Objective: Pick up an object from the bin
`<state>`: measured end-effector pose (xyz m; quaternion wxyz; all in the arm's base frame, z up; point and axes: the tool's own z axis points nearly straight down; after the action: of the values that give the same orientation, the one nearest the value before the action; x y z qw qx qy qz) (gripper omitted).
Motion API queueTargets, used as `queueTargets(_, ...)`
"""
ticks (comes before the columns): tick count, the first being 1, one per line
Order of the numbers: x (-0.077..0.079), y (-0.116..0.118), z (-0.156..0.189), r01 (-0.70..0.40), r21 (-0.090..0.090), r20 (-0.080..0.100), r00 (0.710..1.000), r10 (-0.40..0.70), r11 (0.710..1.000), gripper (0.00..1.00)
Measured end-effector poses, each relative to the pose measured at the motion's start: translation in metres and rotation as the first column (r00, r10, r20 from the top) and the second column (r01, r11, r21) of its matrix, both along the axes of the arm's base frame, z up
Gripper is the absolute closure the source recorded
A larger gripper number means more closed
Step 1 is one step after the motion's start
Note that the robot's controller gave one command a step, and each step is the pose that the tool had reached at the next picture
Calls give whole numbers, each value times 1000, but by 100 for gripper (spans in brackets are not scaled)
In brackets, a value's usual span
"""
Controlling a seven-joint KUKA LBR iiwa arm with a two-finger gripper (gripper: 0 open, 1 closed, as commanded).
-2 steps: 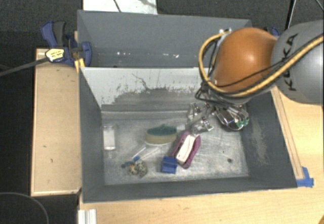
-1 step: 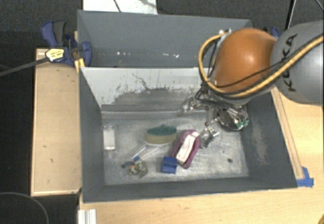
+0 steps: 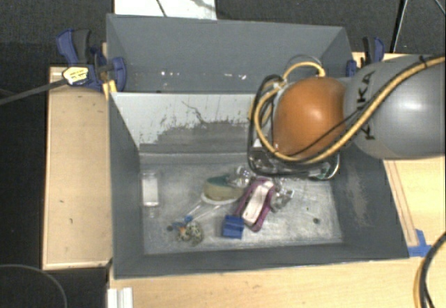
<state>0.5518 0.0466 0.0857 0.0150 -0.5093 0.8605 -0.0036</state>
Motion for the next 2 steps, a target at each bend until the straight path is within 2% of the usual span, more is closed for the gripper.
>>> queueTargets(1,1,-1,2,6,-1,2,1000,-6,1000,100)
queueTargets(2,12,-6,149,67,-7,-18,998,-67,998,100)
